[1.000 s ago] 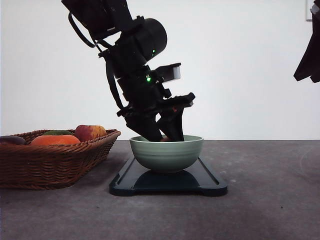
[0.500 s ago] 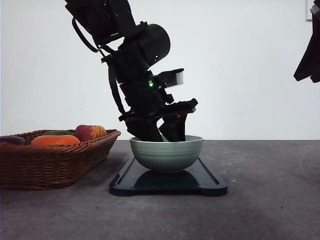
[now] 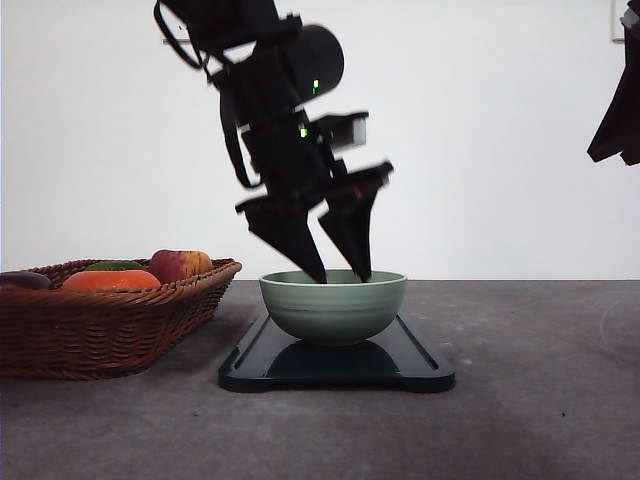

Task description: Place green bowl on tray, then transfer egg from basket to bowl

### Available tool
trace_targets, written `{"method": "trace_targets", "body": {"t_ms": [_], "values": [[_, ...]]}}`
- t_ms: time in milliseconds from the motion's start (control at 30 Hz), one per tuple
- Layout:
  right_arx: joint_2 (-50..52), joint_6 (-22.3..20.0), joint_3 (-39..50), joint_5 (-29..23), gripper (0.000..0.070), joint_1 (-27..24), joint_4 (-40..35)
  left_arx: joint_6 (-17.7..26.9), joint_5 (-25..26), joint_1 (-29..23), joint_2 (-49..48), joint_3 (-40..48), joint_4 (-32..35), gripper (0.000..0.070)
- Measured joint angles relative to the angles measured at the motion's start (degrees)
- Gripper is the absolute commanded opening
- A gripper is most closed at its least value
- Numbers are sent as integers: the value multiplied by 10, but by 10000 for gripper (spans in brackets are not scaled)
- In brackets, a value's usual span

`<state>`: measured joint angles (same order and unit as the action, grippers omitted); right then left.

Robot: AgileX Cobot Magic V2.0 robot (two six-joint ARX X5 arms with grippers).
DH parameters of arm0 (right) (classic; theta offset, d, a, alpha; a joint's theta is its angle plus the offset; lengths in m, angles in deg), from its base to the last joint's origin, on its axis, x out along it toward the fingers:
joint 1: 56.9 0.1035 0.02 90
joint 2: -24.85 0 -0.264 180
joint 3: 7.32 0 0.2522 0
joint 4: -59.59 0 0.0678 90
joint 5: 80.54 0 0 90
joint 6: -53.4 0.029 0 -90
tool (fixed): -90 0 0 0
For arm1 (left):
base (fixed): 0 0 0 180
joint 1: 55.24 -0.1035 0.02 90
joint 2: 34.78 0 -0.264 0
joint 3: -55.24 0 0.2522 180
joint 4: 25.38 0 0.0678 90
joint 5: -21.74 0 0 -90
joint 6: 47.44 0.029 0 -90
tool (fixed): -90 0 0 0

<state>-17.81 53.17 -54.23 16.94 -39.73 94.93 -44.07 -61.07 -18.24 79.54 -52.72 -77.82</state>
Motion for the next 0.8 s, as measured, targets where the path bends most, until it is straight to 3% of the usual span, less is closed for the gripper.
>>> {"method": "trace_targets", "body": {"t_ms": [200, 400, 567, 800], "values": [[0, 0, 0, 0, 226, 0, 0, -8, 0, -20, 0, -98, -152, 352], [0, 0, 0, 0, 226, 0, 0, -32, 24, -54, -28, -102, -218, 346], [0, 0, 0, 0, 226, 0, -3, -43, 29, -71, -132, -27, -155, 345], [0, 0, 0, 0, 226, 0, -12, -52, 32, -101, -303, 158, -33, 345]]}}
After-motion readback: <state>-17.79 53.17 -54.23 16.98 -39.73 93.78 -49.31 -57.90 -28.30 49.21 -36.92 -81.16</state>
